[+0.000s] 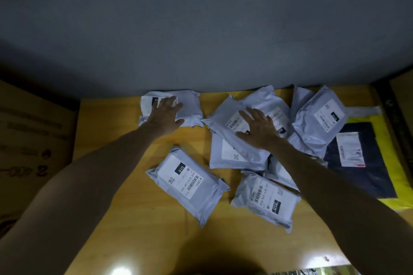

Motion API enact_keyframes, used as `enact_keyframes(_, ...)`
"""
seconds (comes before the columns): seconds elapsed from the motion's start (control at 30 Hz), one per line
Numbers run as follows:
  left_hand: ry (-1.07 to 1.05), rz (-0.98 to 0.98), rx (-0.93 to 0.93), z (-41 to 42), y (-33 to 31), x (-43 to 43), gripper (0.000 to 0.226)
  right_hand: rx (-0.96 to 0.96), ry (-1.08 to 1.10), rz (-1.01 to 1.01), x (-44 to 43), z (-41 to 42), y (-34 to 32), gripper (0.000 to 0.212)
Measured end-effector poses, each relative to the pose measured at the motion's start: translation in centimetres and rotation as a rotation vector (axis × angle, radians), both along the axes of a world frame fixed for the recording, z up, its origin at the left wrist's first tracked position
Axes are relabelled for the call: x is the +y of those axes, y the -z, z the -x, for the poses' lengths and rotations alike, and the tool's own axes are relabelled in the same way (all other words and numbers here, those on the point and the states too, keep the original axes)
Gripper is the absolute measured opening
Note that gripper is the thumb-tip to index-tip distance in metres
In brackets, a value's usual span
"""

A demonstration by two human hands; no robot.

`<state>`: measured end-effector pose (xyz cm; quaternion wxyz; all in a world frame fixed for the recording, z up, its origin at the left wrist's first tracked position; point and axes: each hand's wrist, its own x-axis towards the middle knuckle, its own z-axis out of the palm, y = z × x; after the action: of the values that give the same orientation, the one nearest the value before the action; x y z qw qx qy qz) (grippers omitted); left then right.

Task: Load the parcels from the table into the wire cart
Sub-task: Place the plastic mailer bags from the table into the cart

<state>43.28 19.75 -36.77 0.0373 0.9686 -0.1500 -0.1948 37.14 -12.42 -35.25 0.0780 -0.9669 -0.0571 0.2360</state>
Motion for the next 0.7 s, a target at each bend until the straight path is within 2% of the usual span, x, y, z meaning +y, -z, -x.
enact_keyframes(0.13,-0.004,-0.047,-0.021,-1.0,2.2,0.5,0.068,0.054,0.025,-0.011,-0.5,0.0,2.2,0.088)
enact_keyframes(0.33,-0.058,-0.028,0.016,-1.1,4.2,1.4,0.073,0.042,0.024,-0.007,-0.8,0.2,3.6,0.086)
enact_keyframes(0.5,-0.158,-0.079,0.006,1.1,3.8,-0.3,0.071,0.055,0.087,0.050,0.6,0.9,3.2,0.100)
enact_keyframes(0.6,-0.228,-0.140,0.004,2.8,3.3,-2.0,0.071,0.091,0.148,0.104,2.6,1.4,3.1,0.092)
enact_keyframes(0.7,-0.210,-0.208,0.032,3.5,2.7,-3.1,0.073,0.114,0.183,0.092,4.4,1.9,2.7,0.087)
